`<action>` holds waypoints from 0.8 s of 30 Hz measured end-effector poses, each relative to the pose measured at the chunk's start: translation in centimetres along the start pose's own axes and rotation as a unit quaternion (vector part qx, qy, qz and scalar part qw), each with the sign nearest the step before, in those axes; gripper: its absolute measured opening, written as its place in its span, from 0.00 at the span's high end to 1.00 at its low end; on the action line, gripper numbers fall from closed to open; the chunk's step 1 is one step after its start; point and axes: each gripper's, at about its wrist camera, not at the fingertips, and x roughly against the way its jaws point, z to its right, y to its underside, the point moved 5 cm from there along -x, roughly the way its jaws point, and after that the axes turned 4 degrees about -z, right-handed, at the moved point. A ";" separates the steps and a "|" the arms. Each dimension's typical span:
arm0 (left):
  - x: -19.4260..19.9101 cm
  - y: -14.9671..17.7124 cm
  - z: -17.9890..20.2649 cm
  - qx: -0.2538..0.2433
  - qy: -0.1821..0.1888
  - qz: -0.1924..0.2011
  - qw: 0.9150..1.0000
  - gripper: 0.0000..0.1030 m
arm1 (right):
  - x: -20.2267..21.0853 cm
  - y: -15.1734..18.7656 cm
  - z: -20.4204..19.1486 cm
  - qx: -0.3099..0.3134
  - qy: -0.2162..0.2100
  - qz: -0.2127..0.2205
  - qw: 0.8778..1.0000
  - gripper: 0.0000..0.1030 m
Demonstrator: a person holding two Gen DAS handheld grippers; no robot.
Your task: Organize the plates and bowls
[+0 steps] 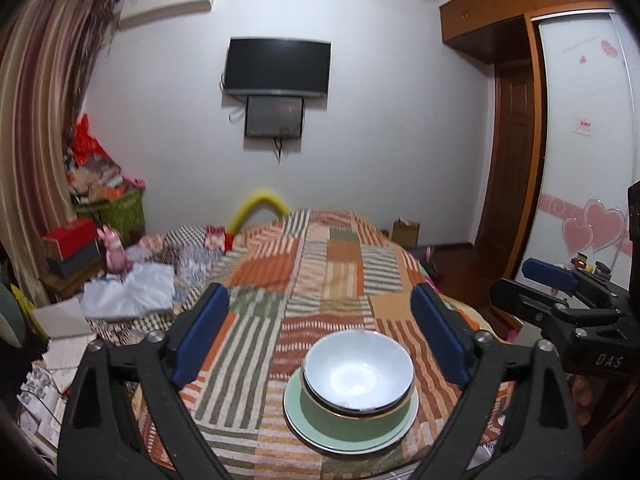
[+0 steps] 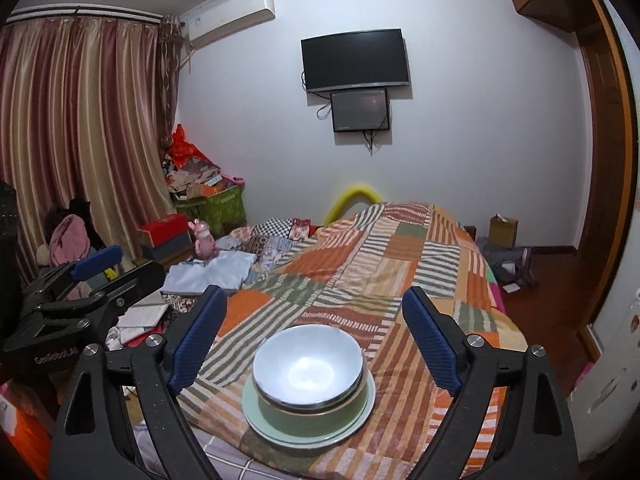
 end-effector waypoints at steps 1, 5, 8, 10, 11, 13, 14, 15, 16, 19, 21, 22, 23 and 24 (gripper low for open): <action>0.4 -0.1 0.0 -0.002 -0.001 0.008 1.000 0.04 | 0.1 0.0 -0.1 0.000 0.001 0.002 1.000 0.11; 1.3 -0.1 0.3 -0.003 0.000 0.020 1.000 0.02 | 0.9 0.0 -0.1 -0.003 0.012 0.020 1.000 0.01; 1.7 0.1 0.3 -0.004 0.000 0.024 1.000 0.01 | 1.5 0.1 -0.2 0.000 0.016 0.028 0.999 0.01; 1.7 0.2 0.2 -0.003 0.002 0.025 1.000 0.01 | 1.7 0.3 -0.2 0.001 0.021 0.030 0.999 0.01; 1.7 0.2 0.3 -0.002 0.003 0.025 1.000 0.01 | 1.8 0.3 -0.2 0.000 0.023 0.031 0.999 0.00; 1.9 0.3 0.4 -0.001 0.004 0.025 1.000 0.01 | 2.0 0.4 -0.2 -0.001 0.025 0.031 0.999 0.00; 2.0 0.4 0.5 -0.001 0.005 0.025 1.000 0.00 | 2.0 0.5 -0.2 -0.003 0.026 0.031 0.999 0.00; 2.0 0.4 0.6 -0.001 0.005 0.024 1.000 0.00 | 2.0 0.5 -0.1 -0.004 0.025 0.030 0.999 0.00; 1.9 0.5 0.5 -0.001 0.006 0.024 1.000 0.00 | 2.1 0.6 -0.1 -0.006 0.025 0.030 0.999 0.00; 1.7 0.6 0.6 -0.001 0.007 0.022 1.000 0.00 | 2.2 0.6 -0.1 -0.008 0.025 0.030 0.999 0.00; 1.7 0.6 0.6 0.000 0.008 0.021 1.000 0.00 | 2.2 0.5 0.0 -0.007 0.025 0.031 0.999 0.00; 1.8 0.6 0.5 0.001 0.009 0.021 1.000 0.00 | 2.3 0.5 0.0 -0.007 0.026 0.031 0.999 0.00; 1.8 0.7 0.5 0.002 0.010 0.020 1.000 0.00 | 2.4 0.5 -0.1 -0.006 0.026 0.032 0.999 0.00; 1.7 0.7 0.5 0.002 0.010 0.020 1.000 0.00 | 2.5 0.5 -0.2 -0.005 0.025 0.032 0.999 0.00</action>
